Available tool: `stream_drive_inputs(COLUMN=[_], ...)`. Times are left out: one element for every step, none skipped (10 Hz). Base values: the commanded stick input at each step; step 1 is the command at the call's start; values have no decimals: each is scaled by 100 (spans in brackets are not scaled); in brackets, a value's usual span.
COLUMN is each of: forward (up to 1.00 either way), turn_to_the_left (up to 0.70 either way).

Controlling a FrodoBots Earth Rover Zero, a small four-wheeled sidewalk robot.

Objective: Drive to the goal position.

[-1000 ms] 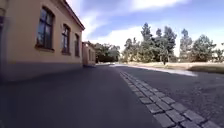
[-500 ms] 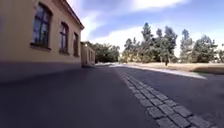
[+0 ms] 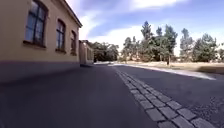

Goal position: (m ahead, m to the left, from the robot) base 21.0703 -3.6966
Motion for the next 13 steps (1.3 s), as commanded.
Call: stream_drive_inputs(forward=[70,70,70,70,70,70,70,70,70,70,70,70,70], turn_to_the_left=[14,8,0,0,0,0,0,0,0,0,0,0,0])
